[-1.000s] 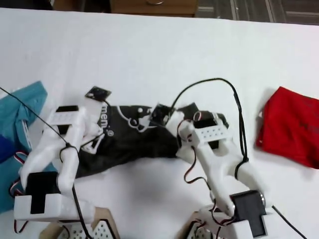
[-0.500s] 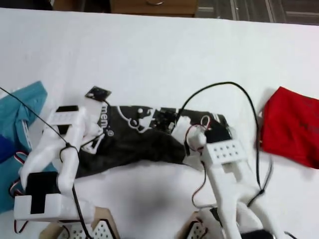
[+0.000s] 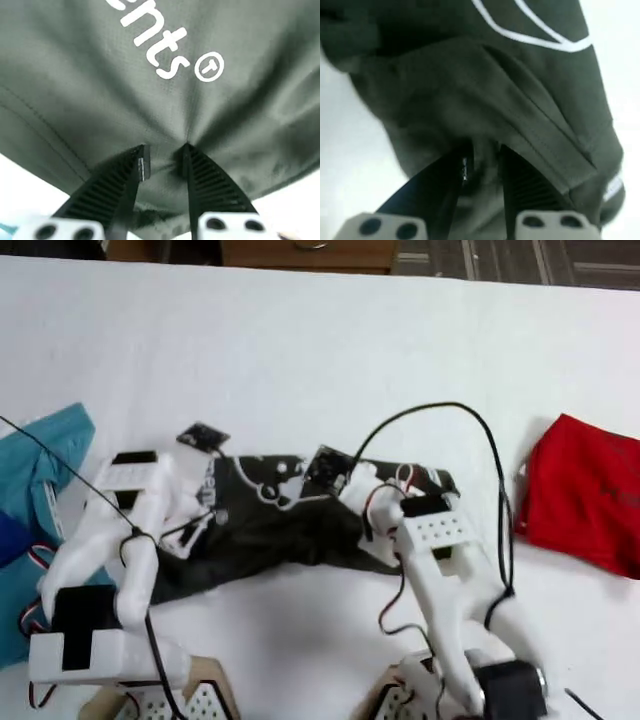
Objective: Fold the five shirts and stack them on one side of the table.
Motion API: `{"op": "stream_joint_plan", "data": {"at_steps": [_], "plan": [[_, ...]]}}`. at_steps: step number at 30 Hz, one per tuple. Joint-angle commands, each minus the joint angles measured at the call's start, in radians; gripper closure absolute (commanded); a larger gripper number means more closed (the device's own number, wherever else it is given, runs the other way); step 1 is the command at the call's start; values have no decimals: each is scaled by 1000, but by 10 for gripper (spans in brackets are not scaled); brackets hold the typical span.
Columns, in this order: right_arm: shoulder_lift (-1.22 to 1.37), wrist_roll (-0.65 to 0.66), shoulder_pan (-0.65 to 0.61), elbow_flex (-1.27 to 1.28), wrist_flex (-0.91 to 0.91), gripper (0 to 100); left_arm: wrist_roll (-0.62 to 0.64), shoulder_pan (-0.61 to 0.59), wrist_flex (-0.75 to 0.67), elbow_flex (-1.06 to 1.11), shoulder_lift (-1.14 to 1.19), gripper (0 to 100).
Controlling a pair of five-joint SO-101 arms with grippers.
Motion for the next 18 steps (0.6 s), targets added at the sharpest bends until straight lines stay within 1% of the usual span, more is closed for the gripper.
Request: {"op": "stream_joint_plan", "data": {"at_steps": [1,5,7,10,12,14,15,18], "plan": [[102,-5,10,-77,-51,903,-35,-29,77,10,-146,865],[203,-9,2,-157,-45,903,-44,-21,201,13,-367,863],[206,-9,1,-192,-2,903,-48,-18,256,12,-462,862],[160,-9,5,-238,102,903,-83,-12,313,13,-571,862],[87,-3,13,-244,165,903,-84,8,348,18,-606,862],[1,-2,36,-235,209,903,-87,43,353,61,-620,862],[-38,0,50,-226,219,903,-87,66,333,97,-620,862],[-102,64,85,-164,217,903,-86,110,226,229,-620,862]]}}
